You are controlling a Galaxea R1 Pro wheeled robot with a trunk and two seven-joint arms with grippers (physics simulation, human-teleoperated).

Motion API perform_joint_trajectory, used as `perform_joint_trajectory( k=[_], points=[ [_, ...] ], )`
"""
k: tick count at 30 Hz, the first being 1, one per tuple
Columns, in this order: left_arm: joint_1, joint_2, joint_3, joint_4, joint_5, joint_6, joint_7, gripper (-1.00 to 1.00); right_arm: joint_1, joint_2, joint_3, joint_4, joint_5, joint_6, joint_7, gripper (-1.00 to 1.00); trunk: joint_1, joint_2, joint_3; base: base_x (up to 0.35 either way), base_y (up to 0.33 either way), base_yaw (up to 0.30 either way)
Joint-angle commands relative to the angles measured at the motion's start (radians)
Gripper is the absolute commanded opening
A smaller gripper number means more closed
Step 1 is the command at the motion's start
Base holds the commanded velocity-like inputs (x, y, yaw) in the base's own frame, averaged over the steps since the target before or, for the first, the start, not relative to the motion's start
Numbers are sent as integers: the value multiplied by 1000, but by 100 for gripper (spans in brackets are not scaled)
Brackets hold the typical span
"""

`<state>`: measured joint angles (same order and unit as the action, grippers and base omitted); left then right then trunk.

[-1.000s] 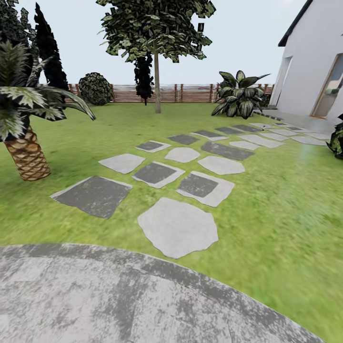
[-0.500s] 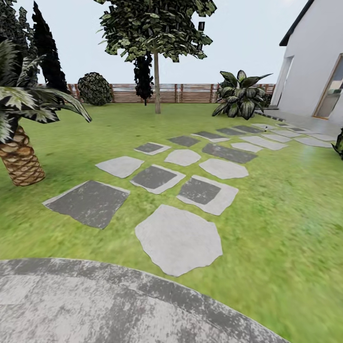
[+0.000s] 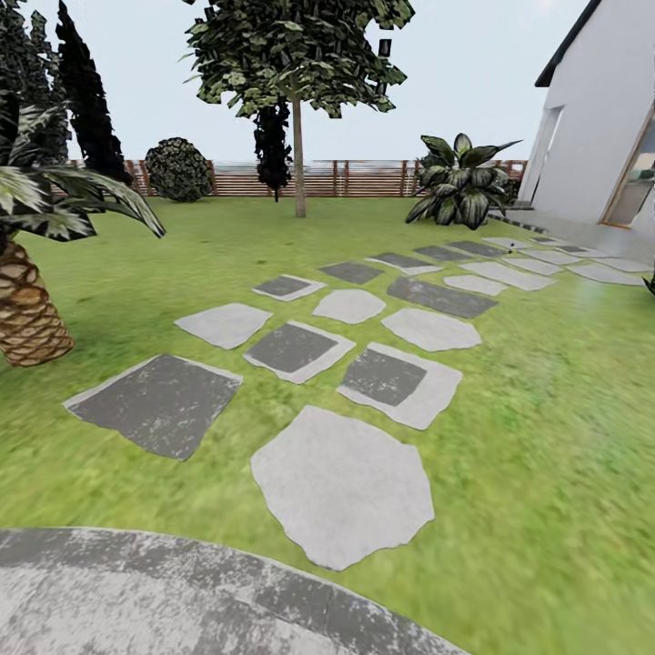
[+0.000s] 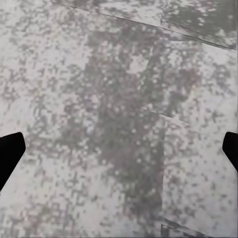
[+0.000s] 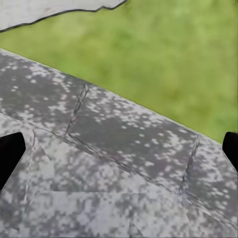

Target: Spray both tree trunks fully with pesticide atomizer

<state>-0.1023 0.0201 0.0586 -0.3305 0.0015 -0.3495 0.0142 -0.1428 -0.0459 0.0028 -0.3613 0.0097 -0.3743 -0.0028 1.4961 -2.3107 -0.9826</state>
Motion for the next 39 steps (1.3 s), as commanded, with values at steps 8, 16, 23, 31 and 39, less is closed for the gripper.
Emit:
perform_joint_trajectory(
  k=[8,16,23,31,39],
  points=[
    [0,0,1,1,0,-3,1,100,-1,0,0,1,1,-3,0,100,0,0,-1,339,0,-200],
    [0,0,1,1,0,-3,1,100,0,0,0,2,1,-3,2,100,0,0,-1,339,0,-41],
    [0,0,1,1,0,-3,1,100,0,0,0,2,2,-2,4,100,0,0,-1,339,0,-1],
    [-1,0,1,1,0,-3,1,100,0,0,0,2,3,-2,4,100,0,0,-1,339,0,0],
    [0,0,1,1,0,-3,1,100,0,0,0,2,3,-2,4,100,0,0,-1,339,0,0]
  ],
)
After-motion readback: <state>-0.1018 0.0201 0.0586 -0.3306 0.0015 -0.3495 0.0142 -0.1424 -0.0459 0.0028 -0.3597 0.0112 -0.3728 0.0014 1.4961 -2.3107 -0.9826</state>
